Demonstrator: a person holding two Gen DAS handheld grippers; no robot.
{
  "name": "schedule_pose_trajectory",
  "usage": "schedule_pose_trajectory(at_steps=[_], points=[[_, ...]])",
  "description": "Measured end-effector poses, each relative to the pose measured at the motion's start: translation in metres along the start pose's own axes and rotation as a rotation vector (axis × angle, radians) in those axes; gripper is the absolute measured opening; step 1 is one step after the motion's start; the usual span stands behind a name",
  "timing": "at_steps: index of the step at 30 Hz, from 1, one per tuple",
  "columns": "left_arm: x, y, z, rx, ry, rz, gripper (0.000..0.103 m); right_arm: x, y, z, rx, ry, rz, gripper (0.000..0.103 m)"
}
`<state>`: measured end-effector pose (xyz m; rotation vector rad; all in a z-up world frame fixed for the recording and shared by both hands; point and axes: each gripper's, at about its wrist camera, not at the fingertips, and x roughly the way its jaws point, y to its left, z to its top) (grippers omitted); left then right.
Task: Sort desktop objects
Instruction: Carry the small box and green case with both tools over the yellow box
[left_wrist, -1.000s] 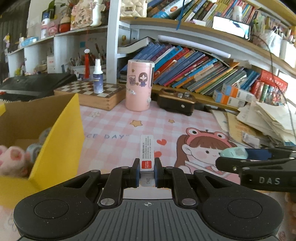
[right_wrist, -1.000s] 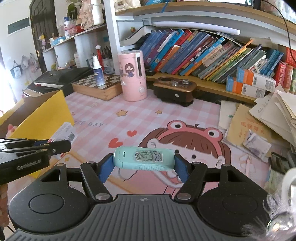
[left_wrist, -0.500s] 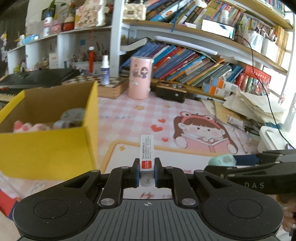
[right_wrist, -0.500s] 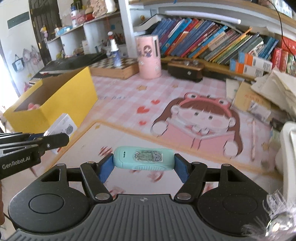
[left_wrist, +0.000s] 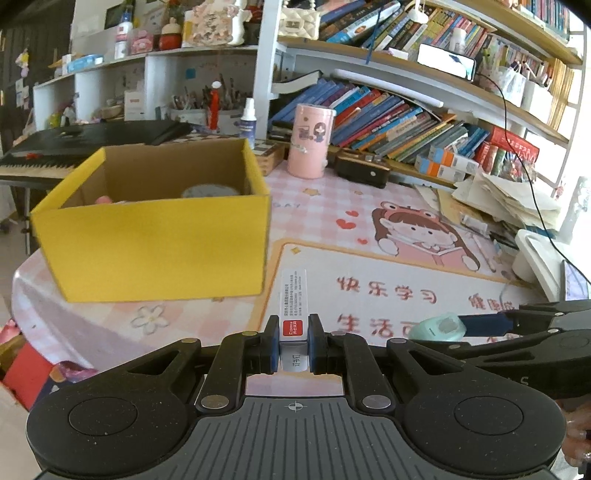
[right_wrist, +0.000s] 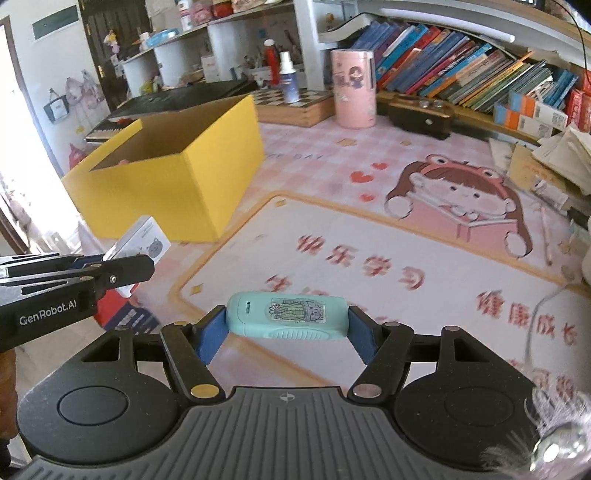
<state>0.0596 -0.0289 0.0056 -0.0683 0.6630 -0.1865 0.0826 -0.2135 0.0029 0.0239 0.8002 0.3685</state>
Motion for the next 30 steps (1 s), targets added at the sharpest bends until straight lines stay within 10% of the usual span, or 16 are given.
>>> schedule_pose_trajectory(at_steps=[30], points=[[-0.077,0.088,-0.032,-0.115,-0.103,0.157,0.013,0.005,0.135,-0.012,-0.218,-0.004,0.174,0.067]])
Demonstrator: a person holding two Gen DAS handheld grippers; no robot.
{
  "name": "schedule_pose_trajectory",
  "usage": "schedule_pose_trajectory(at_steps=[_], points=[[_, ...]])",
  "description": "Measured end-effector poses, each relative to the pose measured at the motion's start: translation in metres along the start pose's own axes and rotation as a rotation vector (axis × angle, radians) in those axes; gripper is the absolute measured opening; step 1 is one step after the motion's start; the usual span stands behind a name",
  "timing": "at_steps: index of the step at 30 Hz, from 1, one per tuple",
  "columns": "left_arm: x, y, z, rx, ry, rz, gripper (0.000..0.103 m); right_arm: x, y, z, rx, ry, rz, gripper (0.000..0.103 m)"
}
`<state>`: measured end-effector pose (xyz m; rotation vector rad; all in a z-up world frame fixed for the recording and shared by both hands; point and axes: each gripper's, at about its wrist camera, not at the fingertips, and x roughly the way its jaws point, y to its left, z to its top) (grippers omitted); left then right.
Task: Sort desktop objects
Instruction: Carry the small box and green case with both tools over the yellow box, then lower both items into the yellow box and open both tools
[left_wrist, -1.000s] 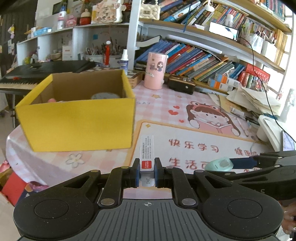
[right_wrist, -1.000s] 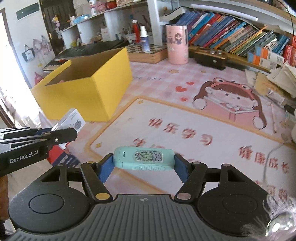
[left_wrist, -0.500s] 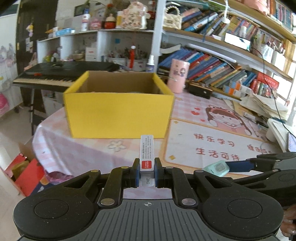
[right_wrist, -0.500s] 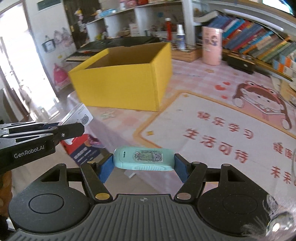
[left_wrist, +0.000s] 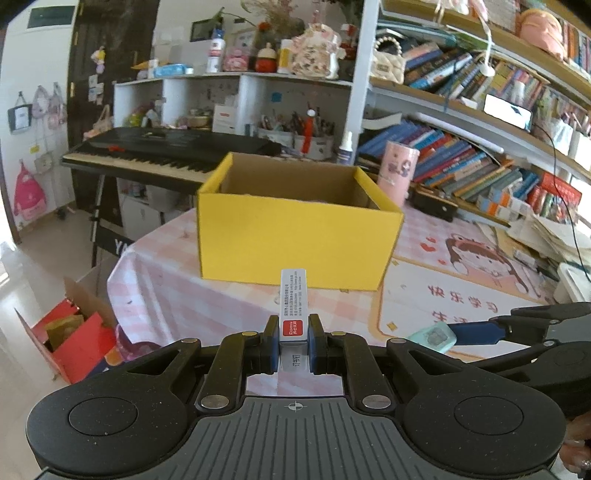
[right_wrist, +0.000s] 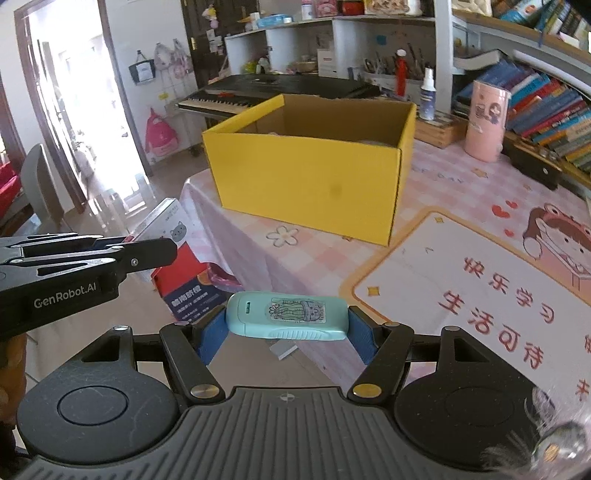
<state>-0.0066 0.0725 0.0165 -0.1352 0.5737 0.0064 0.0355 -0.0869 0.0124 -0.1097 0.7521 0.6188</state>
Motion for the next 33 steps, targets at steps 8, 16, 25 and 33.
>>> schedule_pose_trajectory(at_steps=[8,16,25,33], points=[[0.013,0.006,0.021,0.0,-0.042,0.023,0.013,0.005,-0.006,0.025,-0.019,-0.036,-0.011,0.067],[0.039,0.002,0.066,-0.016,-0.129,0.039,0.013,0.01,-0.03,0.076,-0.043,-0.148,-0.023,0.067],[0.09,-0.011,0.108,-0.005,-0.155,0.081,0.013,0.038,-0.067,0.14,-0.101,-0.241,-0.013,0.067],[0.14,-0.018,0.126,0.021,-0.099,0.126,0.013,0.079,-0.095,0.184,-0.197,-0.242,0.007,0.067]])
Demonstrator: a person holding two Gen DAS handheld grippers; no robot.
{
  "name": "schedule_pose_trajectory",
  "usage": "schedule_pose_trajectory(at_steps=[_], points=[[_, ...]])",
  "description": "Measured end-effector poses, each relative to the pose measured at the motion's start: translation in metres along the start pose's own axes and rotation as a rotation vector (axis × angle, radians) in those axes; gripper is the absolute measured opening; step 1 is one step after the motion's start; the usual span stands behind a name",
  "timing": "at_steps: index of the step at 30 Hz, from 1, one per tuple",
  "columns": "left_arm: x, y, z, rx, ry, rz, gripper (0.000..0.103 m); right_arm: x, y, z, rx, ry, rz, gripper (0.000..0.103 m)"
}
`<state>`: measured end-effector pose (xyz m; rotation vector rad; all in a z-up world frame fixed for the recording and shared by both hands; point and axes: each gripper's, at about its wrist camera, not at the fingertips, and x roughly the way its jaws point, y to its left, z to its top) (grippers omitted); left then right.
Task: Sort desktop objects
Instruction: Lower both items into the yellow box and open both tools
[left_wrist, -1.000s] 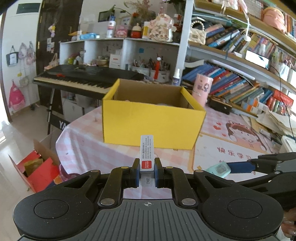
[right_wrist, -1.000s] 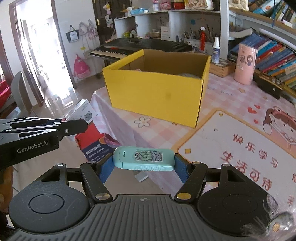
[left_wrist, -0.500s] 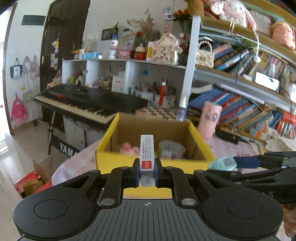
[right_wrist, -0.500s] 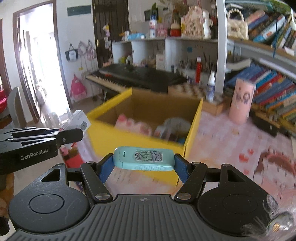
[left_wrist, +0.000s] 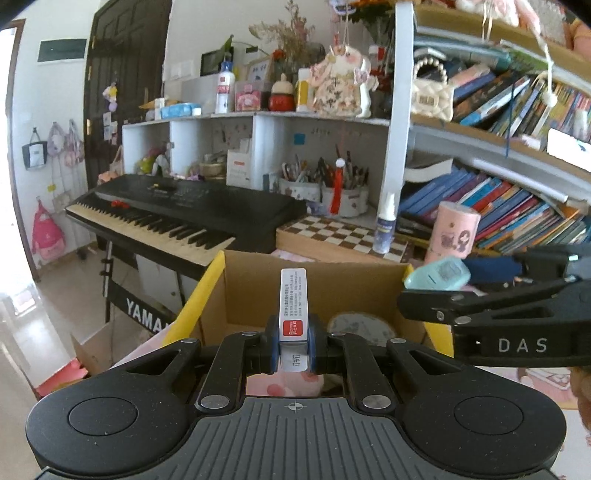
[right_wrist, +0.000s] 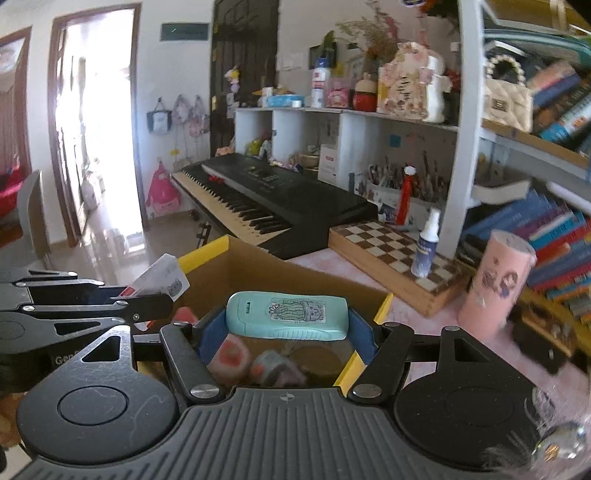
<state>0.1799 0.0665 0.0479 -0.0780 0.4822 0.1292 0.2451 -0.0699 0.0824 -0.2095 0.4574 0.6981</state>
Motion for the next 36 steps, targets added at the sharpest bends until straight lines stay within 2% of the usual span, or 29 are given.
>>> schedule_pose_trajectory(at_steps=[12,21,27,30,32,36], points=[[0.046,-0.007,-0.012,0.042,0.144,0.027,0.013,0.058,-0.002,-0.006,-0.254,0.114,0.071,0.067],[0.057,-0.012,-0.016,0.062,0.19,0.016,0.014,0.081,0.0,-0.014,-0.369,0.192,0.107,0.067],[0.056,-0.015,-0.024,0.087,0.19,0.03,0.02,0.094,0.0,-0.023,-0.412,0.262,0.153,0.067],[0.053,-0.013,-0.023,0.063,0.162,0.053,0.039,0.099,0.001,-0.026,-0.433,0.279,0.175,0.067],[0.051,-0.011,-0.021,0.049,0.14,0.077,0.058,0.101,0.001,-0.026,-0.433,0.286,0.182,0.067],[0.044,-0.009,-0.018,0.04,0.115,0.082,0.067,0.101,0.001,-0.025,-0.429,0.293,0.186,0.067]])
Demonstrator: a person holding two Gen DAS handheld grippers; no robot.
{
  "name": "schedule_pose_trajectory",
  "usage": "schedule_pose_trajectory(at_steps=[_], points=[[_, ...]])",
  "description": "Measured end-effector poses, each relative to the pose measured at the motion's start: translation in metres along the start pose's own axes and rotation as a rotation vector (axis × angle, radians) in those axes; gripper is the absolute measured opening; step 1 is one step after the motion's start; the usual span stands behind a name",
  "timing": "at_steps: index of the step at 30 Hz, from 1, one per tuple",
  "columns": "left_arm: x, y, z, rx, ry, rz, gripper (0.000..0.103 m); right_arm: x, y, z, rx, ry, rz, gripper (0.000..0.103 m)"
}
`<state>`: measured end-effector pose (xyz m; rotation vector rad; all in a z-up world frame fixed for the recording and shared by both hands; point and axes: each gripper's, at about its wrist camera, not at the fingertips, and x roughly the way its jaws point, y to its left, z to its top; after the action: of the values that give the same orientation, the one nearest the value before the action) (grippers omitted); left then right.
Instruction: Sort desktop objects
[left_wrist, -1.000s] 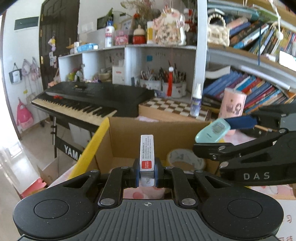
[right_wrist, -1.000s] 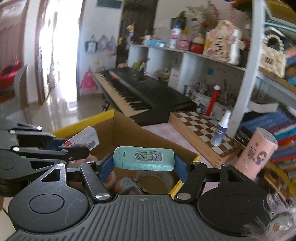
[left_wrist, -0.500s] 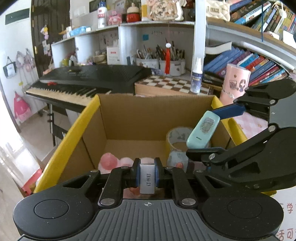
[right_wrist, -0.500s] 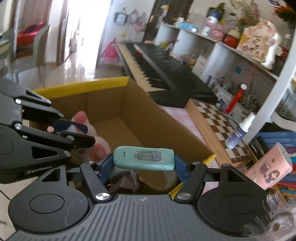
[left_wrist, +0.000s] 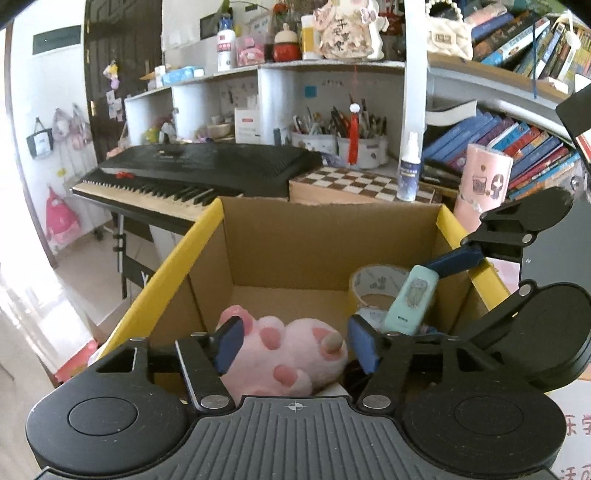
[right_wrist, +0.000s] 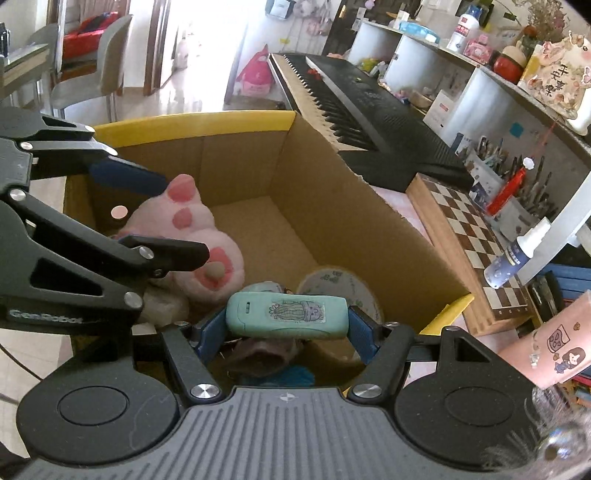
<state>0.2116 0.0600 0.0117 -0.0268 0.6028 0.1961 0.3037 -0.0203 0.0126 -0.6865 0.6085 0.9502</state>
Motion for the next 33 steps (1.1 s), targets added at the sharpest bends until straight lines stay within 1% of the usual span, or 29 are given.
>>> schedule_pose_trajectory(at_steps=[2,6,8,9,11,14,17,19,23,25,28,33], points=[[-0.007,0.0,0.001,-0.01,-0.021,0.011,0.074,-0.004,0.0,0.0,0.01,-0.009,-0.007,0.068],[-0.024,0.001,0.004,-0.035,-0.078,0.008,0.082,-0.023,-0.002,-0.003,0.072,-0.055,-0.035,0.074],[-0.032,0.0,0.004,-0.045,-0.102,0.014,0.093,-0.036,-0.001,-0.006,0.107,-0.078,-0.059,0.074],[-0.037,0.0,0.004,-0.052,-0.116,0.021,0.096,-0.043,-0.001,-0.008,0.122,-0.089,-0.074,0.074],[-0.045,0.0,0.004,-0.054,-0.134,0.017,0.097,-0.058,0.002,-0.013,0.152,-0.111,-0.099,0.074],[-0.056,0.002,0.003,-0.05,-0.154,-0.011,0.098,-0.081,0.008,-0.021,0.216,-0.147,-0.154,0.074],[-0.066,0.003,-0.001,-0.031,-0.165,-0.016,0.1,-0.106,0.014,-0.034,0.327,-0.184,-0.215,0.074],[-0.073,0.003,-0.007,-0.014,-0.167,-0.034,0.1,-0.119,0.019,-0.042,0.408,-0.201,-0.241,0.074],[-0.084,0.004,-0.024,0.029,-0.15,-0.09,0.101,-0.138,0.037,-0.056,0.493,-0.208,-0.311,0.073],[-0.09,0.005,-0.032,0.038,-0.143,-0.106,0.101,-0.144,0.049,-0.064,0.54,-0.211,-0.345,0.073],[-0.1,0.01,-0.044,0.042,-0.133,-0.125,0.101,-0.152,0.067,-0.074,0.614,-0.213,-0.4,0.074],[-0.115,0.018,-0.065,0.052,-0.119,-0.143,0.101,-0.163,0.105,-0.093,0.686,-0.202,-0.5,0.075]])
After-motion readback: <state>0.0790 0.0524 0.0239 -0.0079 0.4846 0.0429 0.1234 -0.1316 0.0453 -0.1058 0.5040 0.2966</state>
